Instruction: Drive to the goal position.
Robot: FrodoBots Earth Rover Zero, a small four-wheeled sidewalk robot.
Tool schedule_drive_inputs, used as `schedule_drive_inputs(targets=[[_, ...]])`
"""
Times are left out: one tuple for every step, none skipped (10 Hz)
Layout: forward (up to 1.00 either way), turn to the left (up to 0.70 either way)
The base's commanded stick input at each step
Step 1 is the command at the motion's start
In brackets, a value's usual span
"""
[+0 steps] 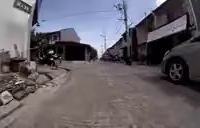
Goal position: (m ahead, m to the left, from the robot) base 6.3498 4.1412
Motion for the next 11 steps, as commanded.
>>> schedule_drive_inputs(targets=[[1.00,0.02],[1.00,0.02],[1.00,0.02],[1.00,0.02],[1.00,0.02],[1.00,0.02],[1.00,-0.01],[1.00,-0.29],[1.00,-0.38],[1.00,-0.38],[1.00,-0.38]])
